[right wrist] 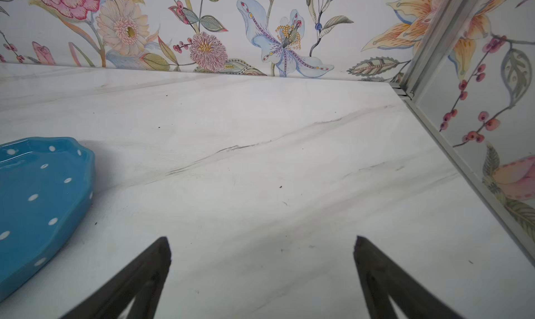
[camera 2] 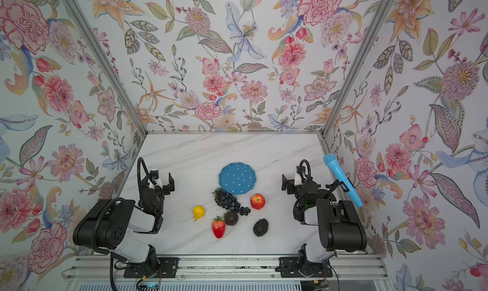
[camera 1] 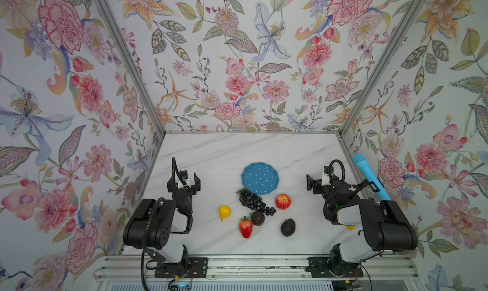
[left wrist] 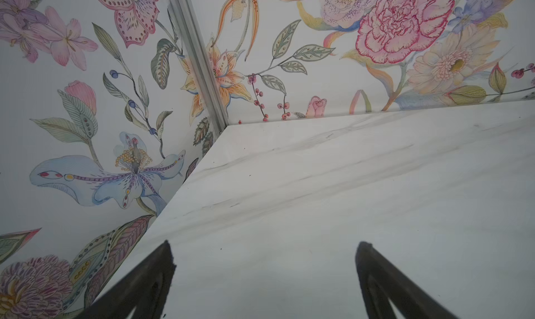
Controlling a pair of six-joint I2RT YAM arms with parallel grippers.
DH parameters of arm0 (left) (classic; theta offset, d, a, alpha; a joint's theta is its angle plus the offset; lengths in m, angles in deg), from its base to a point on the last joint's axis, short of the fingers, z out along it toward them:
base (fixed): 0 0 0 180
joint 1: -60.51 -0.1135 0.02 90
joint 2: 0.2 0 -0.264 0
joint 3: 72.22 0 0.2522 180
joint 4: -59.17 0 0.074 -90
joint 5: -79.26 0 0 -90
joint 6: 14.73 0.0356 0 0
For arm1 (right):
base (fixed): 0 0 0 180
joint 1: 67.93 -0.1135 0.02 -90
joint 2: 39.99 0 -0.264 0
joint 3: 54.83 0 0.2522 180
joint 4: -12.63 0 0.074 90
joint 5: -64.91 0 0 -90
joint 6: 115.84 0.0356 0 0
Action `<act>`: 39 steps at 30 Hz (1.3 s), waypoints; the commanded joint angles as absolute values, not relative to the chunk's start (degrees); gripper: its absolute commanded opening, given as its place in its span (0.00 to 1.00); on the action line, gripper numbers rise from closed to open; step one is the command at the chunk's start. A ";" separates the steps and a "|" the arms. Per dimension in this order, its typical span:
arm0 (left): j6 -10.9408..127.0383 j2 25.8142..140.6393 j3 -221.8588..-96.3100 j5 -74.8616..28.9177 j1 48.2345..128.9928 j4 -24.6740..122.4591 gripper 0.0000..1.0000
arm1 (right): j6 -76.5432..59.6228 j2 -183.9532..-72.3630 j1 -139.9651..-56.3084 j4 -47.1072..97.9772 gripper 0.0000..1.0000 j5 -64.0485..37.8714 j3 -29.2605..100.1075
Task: Arrange fruit in a fruit bowl
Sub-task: Move the fruit bowl to the center of the table.
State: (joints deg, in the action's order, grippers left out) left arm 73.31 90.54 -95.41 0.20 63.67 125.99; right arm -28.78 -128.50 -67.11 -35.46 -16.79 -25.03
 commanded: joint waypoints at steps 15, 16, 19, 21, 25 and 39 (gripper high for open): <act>73.16 89.95 -96.00 0.49 63.50 126.09 0.99 | -28.84 -128.41 -67.37 -37.58 0.99 -17.36 -24.68; 73.16 89.91 -96.00 0.44 63.50 126.09 0.99 | -28.84 -128.41 -67.38 -37.57 0.99 -17.43 -24.67; 73.16 89.92 -96.04 0.40 63.46 126.16 0.99 | -28.88 -128.41 -67.34 -37.57 0.99 -17.42 -24.72; 73.16 89.89 -96.00 0.41 63.50 126.09 0.99 | -28.84 -128.41 -67.39 -37.52 0.99 -17.37 -24.70; 73.16 89.96 -96.00 0.33 63.50 126.11 0.99 | -28.84 -128.41 -67.39 -37.58 0.99 -17.36 -24.72; 76.28 80.08 -91.76 -1.20 65.40 128.14 0.99 | -33.39 -116.90 -70.35 -30.96 0.99 -16.78 -26.78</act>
State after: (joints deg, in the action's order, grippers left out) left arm 74.25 84.13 -92.31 -1.51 64.15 127.52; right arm -30.62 -121.99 -68.73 -33.82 -15.33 -26.91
